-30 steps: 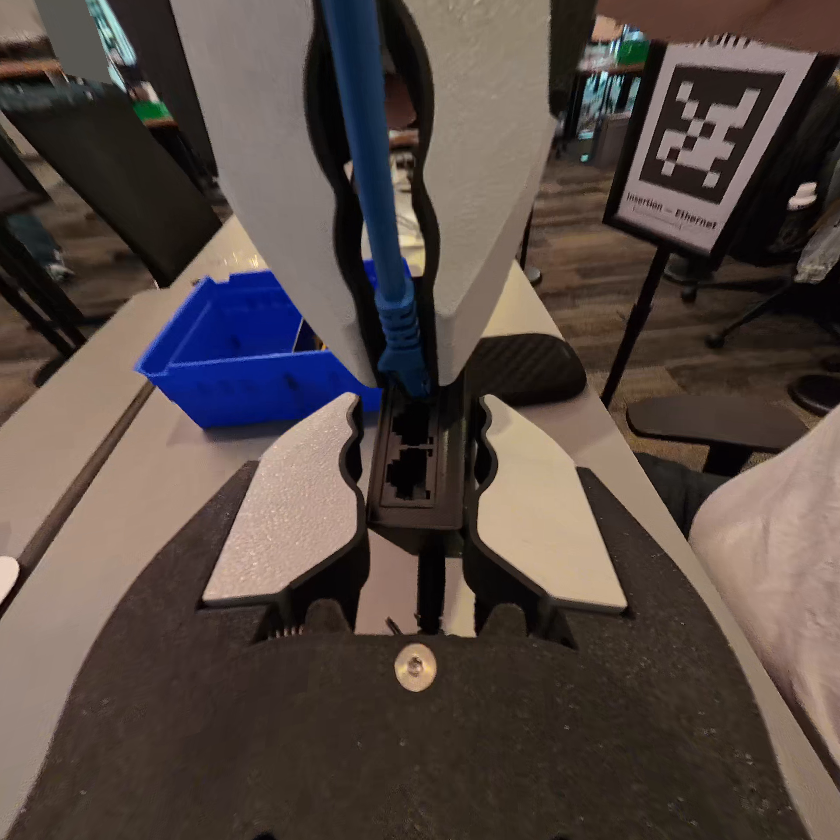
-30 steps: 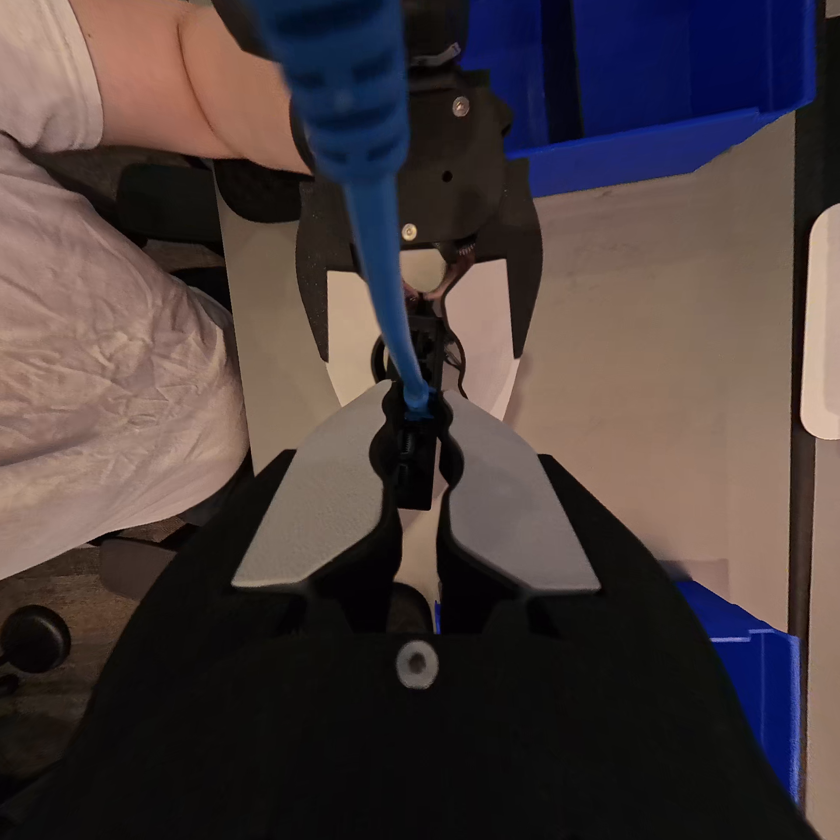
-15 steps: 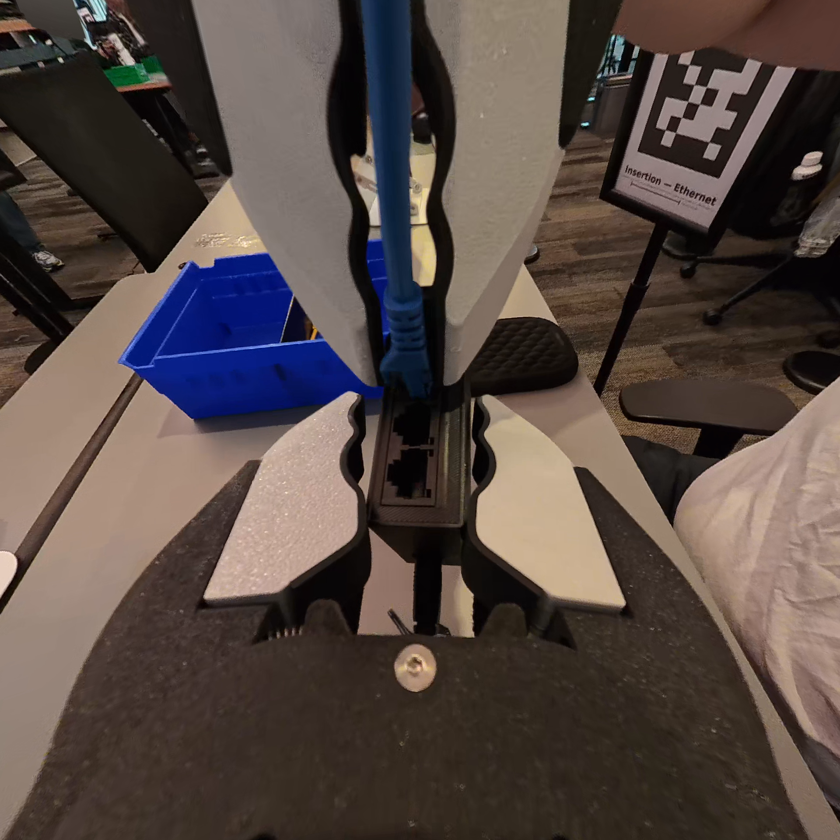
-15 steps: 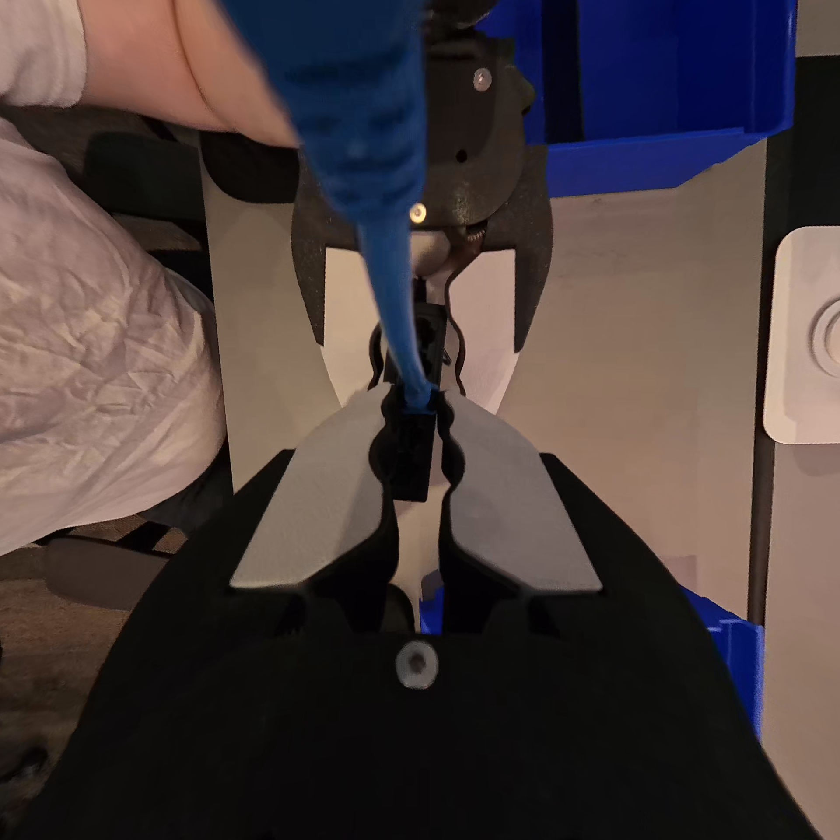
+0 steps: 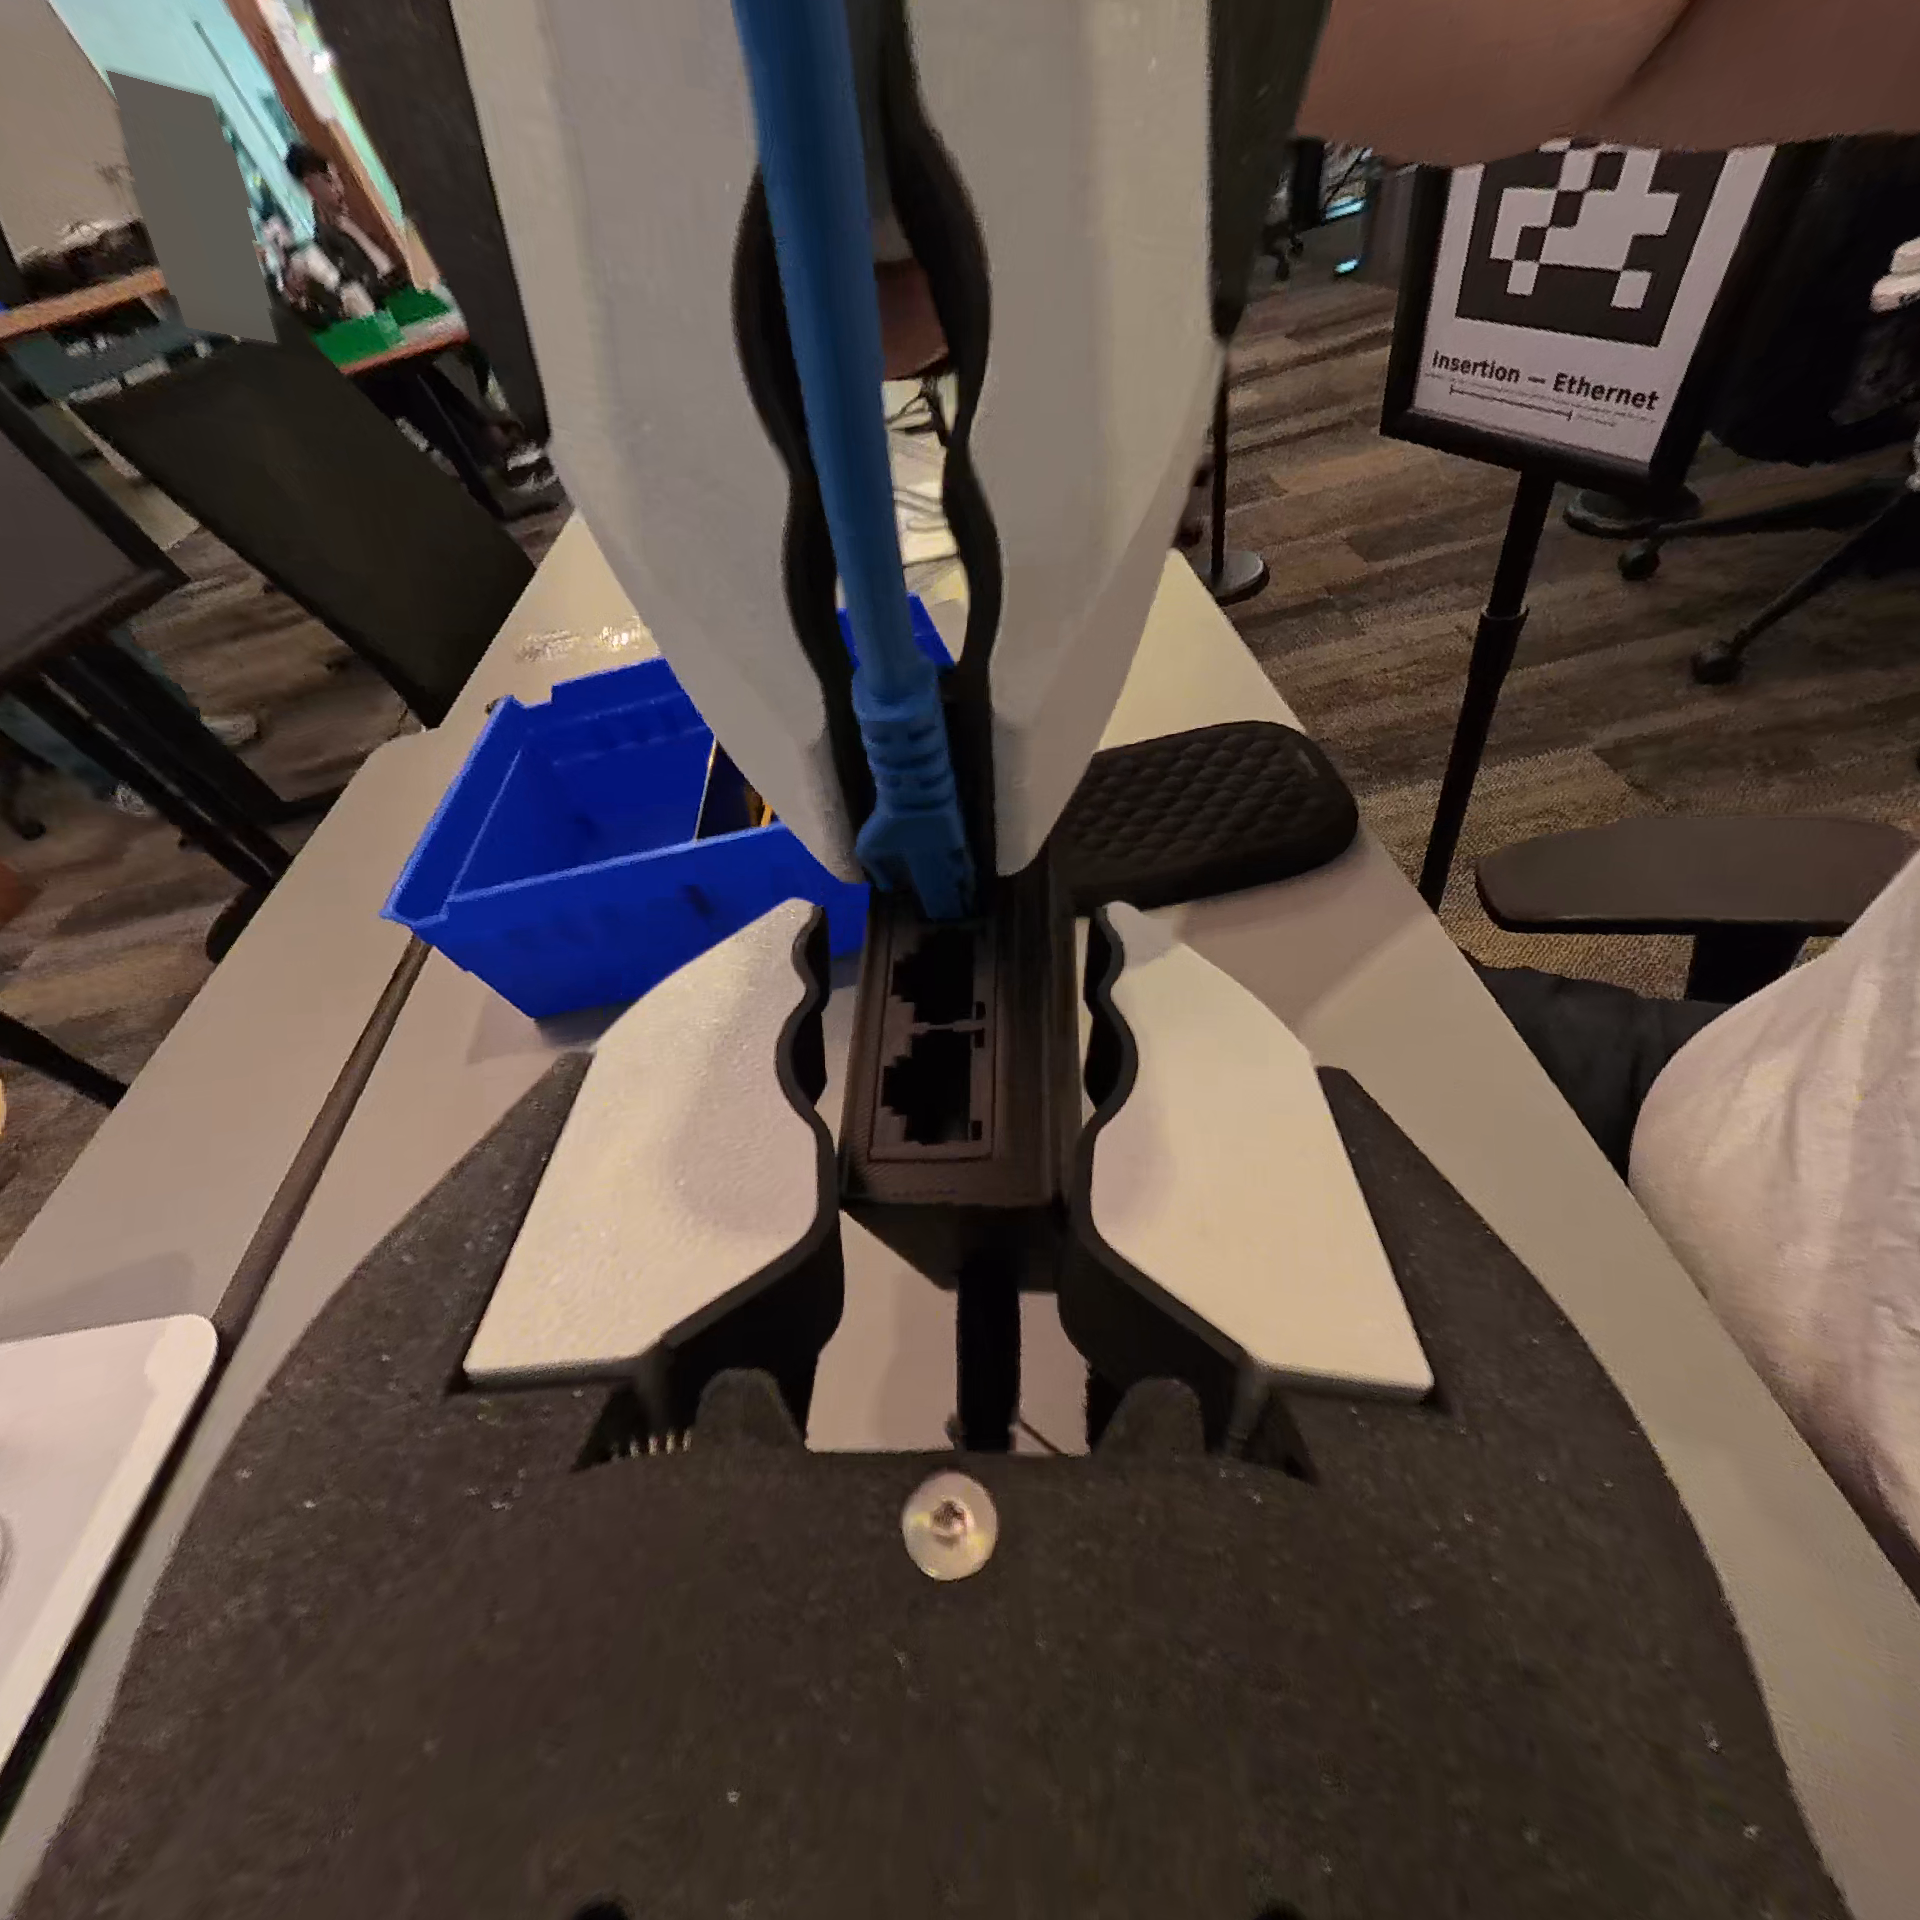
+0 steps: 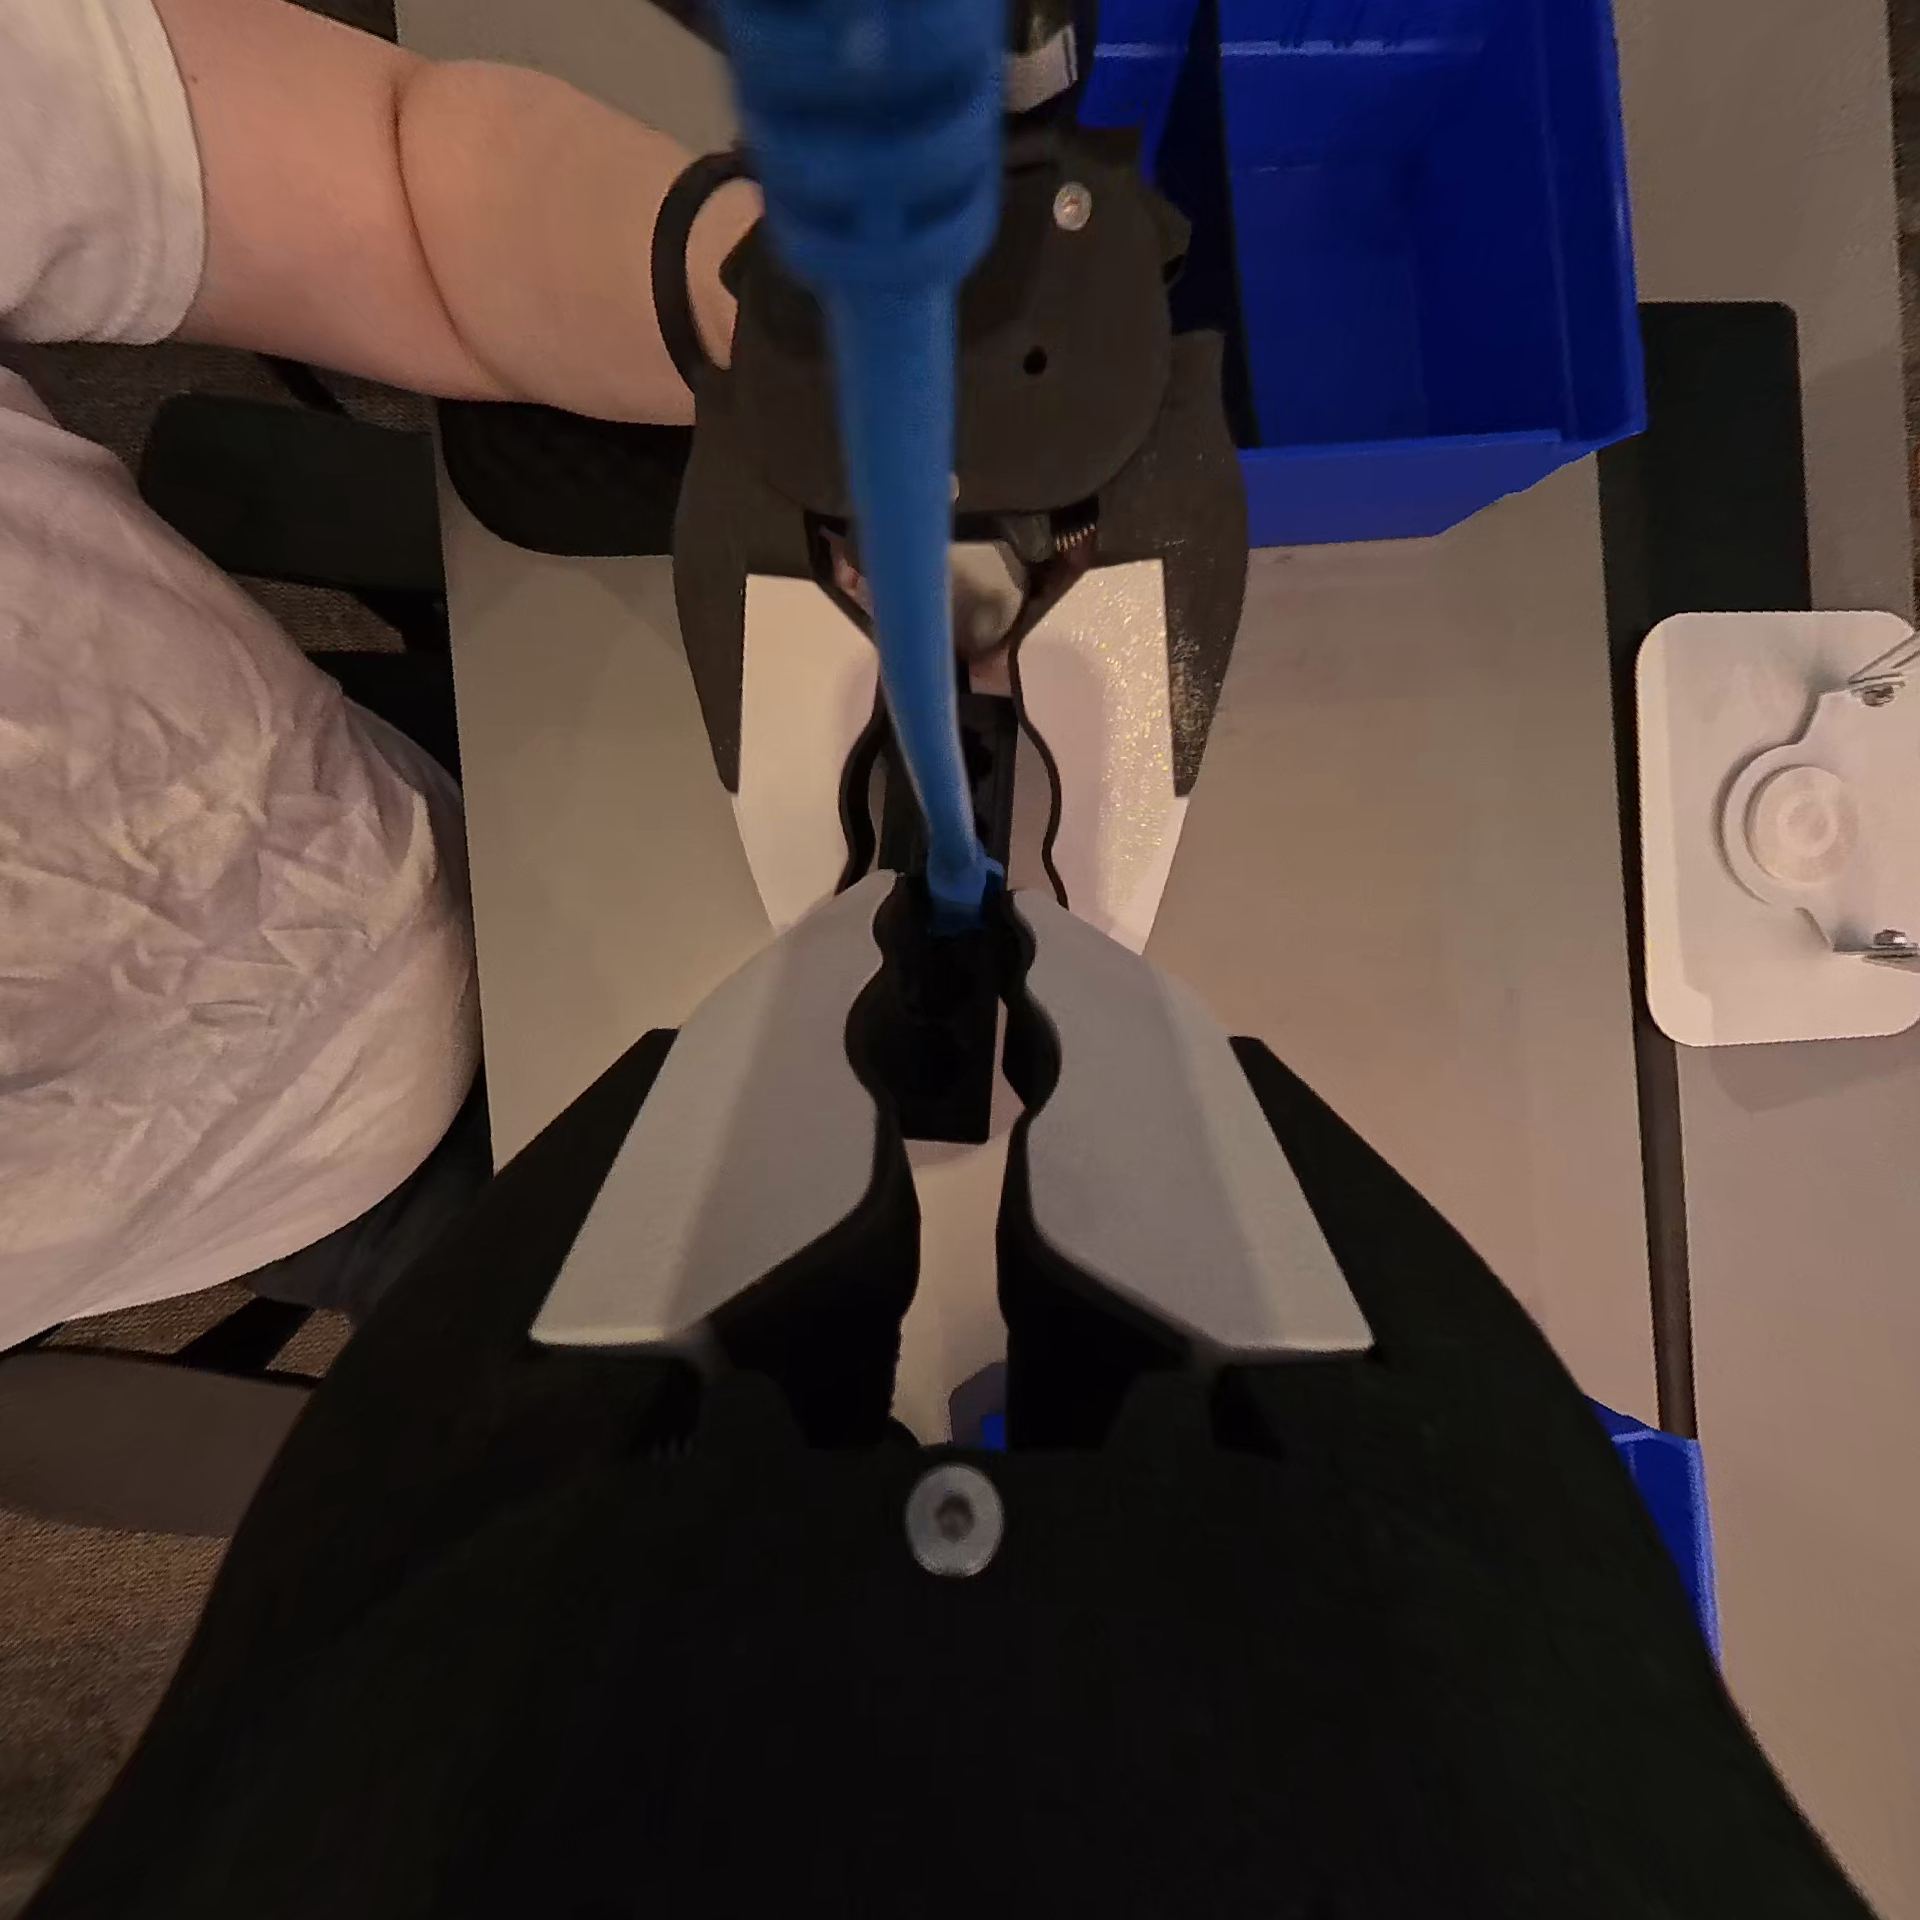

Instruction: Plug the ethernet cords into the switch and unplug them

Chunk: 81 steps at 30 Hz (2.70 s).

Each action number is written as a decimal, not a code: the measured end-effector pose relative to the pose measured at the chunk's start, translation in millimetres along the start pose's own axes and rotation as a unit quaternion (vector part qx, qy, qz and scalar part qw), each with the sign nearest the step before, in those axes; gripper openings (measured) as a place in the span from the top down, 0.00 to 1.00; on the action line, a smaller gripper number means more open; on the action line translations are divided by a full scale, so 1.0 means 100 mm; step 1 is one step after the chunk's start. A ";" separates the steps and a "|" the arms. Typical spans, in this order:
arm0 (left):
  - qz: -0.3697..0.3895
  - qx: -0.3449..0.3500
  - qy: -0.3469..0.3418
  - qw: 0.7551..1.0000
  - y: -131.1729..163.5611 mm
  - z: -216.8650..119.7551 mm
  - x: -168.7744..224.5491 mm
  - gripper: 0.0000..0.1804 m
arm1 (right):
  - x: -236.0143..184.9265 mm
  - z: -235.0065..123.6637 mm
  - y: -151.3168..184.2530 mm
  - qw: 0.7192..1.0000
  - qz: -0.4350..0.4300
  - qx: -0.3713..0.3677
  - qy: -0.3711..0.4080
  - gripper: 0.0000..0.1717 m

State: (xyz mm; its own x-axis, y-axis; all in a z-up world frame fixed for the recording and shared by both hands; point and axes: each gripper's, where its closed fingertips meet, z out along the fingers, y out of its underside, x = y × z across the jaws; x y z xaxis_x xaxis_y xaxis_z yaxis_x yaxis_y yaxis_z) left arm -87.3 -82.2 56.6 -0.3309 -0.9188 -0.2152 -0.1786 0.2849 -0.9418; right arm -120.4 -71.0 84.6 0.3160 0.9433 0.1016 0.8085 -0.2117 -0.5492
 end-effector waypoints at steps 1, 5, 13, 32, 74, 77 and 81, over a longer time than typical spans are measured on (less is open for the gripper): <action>-0.010 -0.013 -0.001 1.000 0.04 0.01 -0.01 0.74 | 0.01 0.00 0.00 1.000 -0.001 0.004 0.003 0.93; -0.024 -0.050 -0.010 0.998 0.14 0.05 -0.02 0.75 | 0.02 0.02 0.05 1.000 0.014 0.004 -0.005 0.93; -0.024 -0.110 -0.040 0.993 0.27 0.05 -0.07 0.75 | 0.05 0.04 0.06 1.000 0.021 0.001 -0.005 0.93; -0.150 0.061 0.030 0.986 -0.10 -0.16 -0.18 0.76 | 0.33 0.05 -0.06 0.992 0.042 0.122 -0.007 0.64; 0.156 -0.048 -0.139 0.977 0.26 -0.65 -0.66 0.95 | 0.67 0.50 0.01 0.950 -0.107 0.178 0.234 0.84; 0.157 -0.044 -0.133 0.978 0.21 -0.64 -0.61 0.96 | 0.64 0.51 0.02 0.956 -0.090 0.189 0.206 0.84; 0.147 -0.011 -0.122 0.982 0.12 -0.61 -0.56 0.96 | 0.69 0.57 0.00 0.956 -0.064 0.212 0.192 0.67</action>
State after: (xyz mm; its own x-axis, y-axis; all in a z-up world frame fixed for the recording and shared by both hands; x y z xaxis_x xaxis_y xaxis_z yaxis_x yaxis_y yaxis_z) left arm -127.9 -10.2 73.1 -0.1389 -0.8338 -0.5343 -0.1304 0.5502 -0.8248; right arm -127.0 8.6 44.2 0.4519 0.7745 0.4427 0.6050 0.0985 -0.7901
